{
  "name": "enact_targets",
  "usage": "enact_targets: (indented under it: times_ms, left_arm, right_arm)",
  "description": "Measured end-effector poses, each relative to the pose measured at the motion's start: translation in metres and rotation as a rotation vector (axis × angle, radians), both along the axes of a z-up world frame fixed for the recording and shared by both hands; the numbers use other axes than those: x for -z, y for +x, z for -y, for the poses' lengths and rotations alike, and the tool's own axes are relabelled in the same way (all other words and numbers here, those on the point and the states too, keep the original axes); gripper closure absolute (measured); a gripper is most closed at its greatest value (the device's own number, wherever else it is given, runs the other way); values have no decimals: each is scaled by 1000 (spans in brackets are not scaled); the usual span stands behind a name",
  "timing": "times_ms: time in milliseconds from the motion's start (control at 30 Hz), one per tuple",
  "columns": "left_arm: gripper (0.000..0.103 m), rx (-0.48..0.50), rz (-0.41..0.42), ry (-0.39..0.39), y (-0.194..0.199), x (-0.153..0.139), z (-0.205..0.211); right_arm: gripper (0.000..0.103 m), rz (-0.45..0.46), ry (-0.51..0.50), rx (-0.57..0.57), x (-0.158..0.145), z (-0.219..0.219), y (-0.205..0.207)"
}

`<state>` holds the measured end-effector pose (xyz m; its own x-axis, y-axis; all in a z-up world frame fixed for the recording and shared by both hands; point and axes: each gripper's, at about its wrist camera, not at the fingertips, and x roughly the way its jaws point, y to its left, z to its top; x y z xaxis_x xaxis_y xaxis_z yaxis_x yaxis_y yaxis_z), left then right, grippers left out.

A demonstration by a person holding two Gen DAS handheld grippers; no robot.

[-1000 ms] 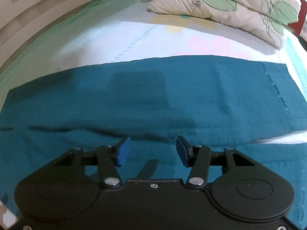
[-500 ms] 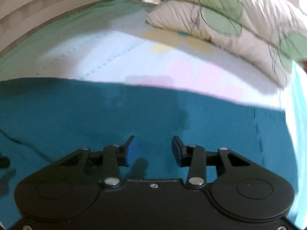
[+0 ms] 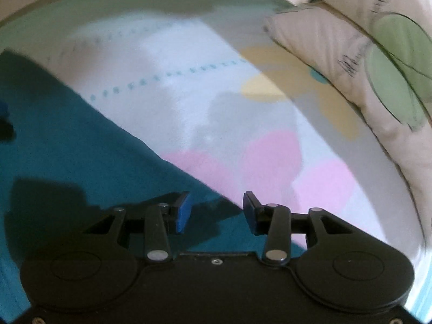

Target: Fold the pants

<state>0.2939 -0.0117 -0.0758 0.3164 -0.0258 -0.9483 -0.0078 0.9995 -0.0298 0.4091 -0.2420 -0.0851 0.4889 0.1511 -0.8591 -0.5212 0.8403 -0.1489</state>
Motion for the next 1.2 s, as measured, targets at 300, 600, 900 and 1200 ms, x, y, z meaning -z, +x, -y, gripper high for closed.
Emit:
enact_targets:
  times_ms: [300, 600, 900, 1200]
  left_arm:
    - [56, -16, 0, -31, 20, 6, -15]
    - [56, -88, -3, -159, 28, -2, -20]
    - [56, -115, -48, -203, 41, 4, -7]
    - [56, -230, -21, -276, 45, -1, -19]
  right_arm:
    - [87, -179, 74, -108, 8, 8, 22]
    - [93, -72, 95, -97, -21, 18, -46]
    - [93, -6, 70, -76, -19, 14, -81]
    - [93, 14, 60, -88, -11, 11, -88]
